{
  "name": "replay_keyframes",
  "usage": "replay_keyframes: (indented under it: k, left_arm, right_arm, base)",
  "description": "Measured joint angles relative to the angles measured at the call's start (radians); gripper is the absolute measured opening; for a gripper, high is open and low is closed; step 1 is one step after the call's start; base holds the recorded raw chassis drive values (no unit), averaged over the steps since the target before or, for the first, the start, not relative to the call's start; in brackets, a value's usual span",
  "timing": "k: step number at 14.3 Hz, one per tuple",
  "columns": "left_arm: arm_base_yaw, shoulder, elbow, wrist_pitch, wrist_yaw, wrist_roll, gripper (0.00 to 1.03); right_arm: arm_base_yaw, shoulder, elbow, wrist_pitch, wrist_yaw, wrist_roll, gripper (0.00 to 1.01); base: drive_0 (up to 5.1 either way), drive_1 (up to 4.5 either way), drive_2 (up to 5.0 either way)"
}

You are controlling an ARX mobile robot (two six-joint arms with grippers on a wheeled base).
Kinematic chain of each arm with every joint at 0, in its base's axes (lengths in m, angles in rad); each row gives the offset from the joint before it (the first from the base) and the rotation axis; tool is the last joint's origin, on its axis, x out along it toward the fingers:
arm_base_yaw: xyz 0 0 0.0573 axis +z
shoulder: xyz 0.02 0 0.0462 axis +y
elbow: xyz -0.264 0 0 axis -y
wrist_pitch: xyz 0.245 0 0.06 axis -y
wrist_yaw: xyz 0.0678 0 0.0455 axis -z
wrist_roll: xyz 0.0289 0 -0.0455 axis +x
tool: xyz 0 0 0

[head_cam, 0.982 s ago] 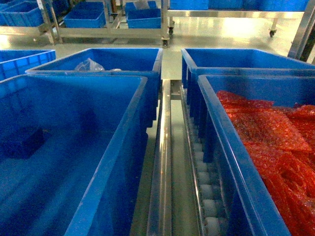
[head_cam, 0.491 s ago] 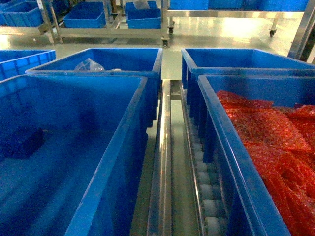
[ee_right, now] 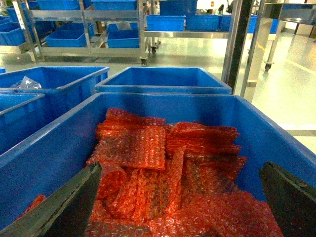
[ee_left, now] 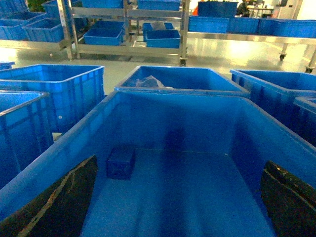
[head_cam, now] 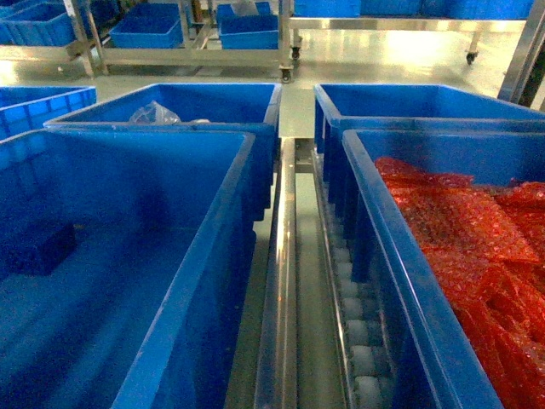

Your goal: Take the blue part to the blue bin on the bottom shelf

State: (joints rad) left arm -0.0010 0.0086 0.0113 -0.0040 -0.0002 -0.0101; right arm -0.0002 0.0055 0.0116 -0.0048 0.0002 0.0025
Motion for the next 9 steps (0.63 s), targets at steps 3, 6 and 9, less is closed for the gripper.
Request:
replay_keyframes:
  k: [3,6,9]
  left_arm:
    - [0.0,0.0,0.0,0.0,0.0,0.0,0.98]
    - [0.0,0.0,0.0,0.0,0.0,0.0,0.98]
    - [0.0,0.0,0.0,0.0,0.0,0.0,0.98]
  right_arm:
    - [0.0,0.0,0.0,0.0,0.0,0.0,0.98]
    - [0.0,0.0,0.0,0.0,0.0,0.0,0.98]
    - [0.0,0.0,0.0,0.0,0.0,0.0,0.98]
  base:
    - [0.0,0.0,0.0]
    - [0.0,0.0,0.0]
    - [0.0,0.0,0.0]
